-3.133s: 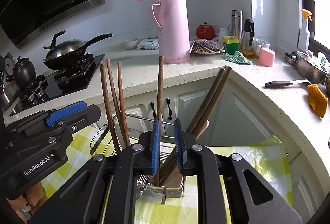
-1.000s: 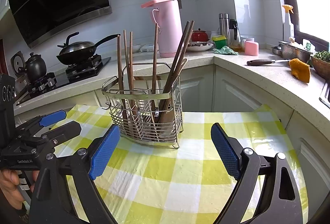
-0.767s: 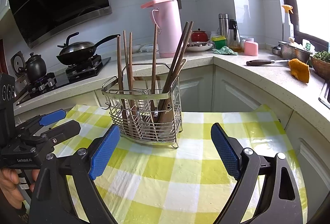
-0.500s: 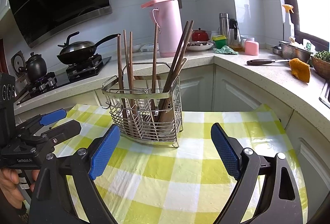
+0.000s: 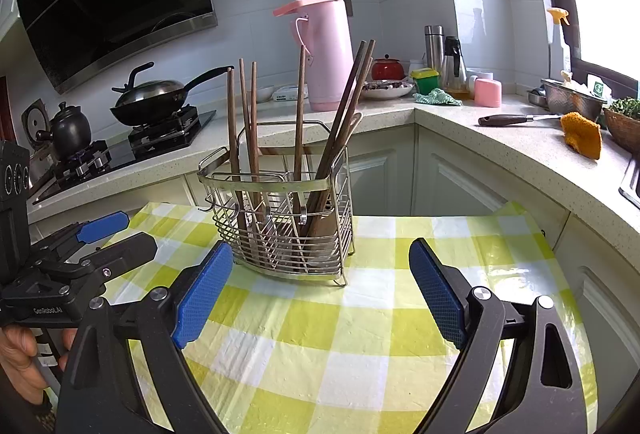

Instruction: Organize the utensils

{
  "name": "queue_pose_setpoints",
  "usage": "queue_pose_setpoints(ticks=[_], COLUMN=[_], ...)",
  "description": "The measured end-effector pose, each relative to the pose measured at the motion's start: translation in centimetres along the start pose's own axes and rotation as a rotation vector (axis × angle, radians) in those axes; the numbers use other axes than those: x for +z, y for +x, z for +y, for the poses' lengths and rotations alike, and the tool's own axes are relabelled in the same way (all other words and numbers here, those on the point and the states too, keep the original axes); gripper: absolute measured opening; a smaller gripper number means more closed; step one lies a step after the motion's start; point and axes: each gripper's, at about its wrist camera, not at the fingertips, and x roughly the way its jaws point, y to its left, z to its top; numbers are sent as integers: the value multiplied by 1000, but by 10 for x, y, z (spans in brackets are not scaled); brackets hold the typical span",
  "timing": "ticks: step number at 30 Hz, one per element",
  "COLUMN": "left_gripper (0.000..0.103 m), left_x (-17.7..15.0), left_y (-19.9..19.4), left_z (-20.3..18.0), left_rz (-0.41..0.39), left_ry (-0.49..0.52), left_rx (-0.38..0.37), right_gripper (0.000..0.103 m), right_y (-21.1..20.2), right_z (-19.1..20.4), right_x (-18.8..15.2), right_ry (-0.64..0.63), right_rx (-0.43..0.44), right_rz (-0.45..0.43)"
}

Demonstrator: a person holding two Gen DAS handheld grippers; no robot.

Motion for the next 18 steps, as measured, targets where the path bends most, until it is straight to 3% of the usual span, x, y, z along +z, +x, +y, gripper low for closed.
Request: queue_pose_setpoints(ticks=[18], left_gripper=[98], left_x=[0], left_y=[0], left_z=[0], left_rz=[2], left_ry=[1], left_rx=[0], right_gripper=[84], right_y=[0], right_z=[0], right_x=[-1], right_ry=[0], right_rx=[3], right_rz=[2])
